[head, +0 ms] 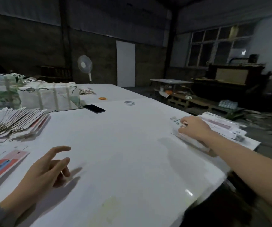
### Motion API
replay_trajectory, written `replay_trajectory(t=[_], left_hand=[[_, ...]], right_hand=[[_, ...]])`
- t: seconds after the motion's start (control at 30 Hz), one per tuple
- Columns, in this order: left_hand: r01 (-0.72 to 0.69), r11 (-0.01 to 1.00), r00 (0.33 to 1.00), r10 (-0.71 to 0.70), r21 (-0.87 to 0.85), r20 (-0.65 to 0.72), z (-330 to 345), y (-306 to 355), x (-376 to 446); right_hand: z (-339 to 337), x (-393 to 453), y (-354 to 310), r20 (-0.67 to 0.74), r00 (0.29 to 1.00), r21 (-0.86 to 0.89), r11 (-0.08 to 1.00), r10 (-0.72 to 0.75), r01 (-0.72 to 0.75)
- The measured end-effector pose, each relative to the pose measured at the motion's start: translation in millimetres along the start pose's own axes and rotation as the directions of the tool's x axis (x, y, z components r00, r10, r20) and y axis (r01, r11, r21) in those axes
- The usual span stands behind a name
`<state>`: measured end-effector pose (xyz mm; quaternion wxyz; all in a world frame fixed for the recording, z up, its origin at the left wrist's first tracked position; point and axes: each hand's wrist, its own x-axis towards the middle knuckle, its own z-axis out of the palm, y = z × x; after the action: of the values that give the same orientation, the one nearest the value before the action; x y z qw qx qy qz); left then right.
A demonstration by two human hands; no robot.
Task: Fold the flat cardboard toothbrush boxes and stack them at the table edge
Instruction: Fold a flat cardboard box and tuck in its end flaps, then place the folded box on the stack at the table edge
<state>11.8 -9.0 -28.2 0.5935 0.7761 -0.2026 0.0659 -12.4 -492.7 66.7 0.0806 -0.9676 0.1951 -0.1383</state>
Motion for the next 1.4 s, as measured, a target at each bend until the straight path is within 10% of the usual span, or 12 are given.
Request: replay_trajectory(t=[0.17,0.3,0.53,0.77,0.93,1.1,1.4], left_hand=[[0.034,0.999,0.999,-0.035,0.021,0.034,-0.6,-2.6,-2.1],[0.043,0.998,0.999,-0.044,0.04,0.032,0.4,2.3,-4.3],[0.03,0.953,0.997,-0.006,0.302,-0.08,5.6,13.4,-6.2],[0.104,0.825,0.94,0.101,0.556,-0.325,1.8,17.0,-2.8],[0.223,0.391,0.956,0.09,0.893,-0.279,-26.4,13.1,-1.2],[0.402,0.148,0.901,-0.241,0.904,-0.361,-48.4,8.6,-1.1],[0.247,0.212,0.967,0.014,0.946,-0.255,-62.4,19.0,0.5]], right_hand=[[17.0,9.3,63.3,-0.041,0.996,-0.345,0.935,0.074,-0.084],[34.5,4.5,34.0,-0.205,0.96,-0.503,0.862,-0.191,0.063],[50.1,-39.6,-112.3,-0.06,0.798,-0.159,0.795,-0.599,0.585],[101.2,-99.3,-273.1,-0.087,0.692,0.347,0.629,-0.717,0.695],[132.7,-118.5,-299.6,-0.202,0.512,0.379,0.415,-0.835,0.827],[136.5,-110.6,-298.2,-0.182,0.587,0.538,0.42,-0.789,0.731],[140.2,-106.8,-299.1,-0.151,0.638,0.671,0.396,-0.755,0.627]])
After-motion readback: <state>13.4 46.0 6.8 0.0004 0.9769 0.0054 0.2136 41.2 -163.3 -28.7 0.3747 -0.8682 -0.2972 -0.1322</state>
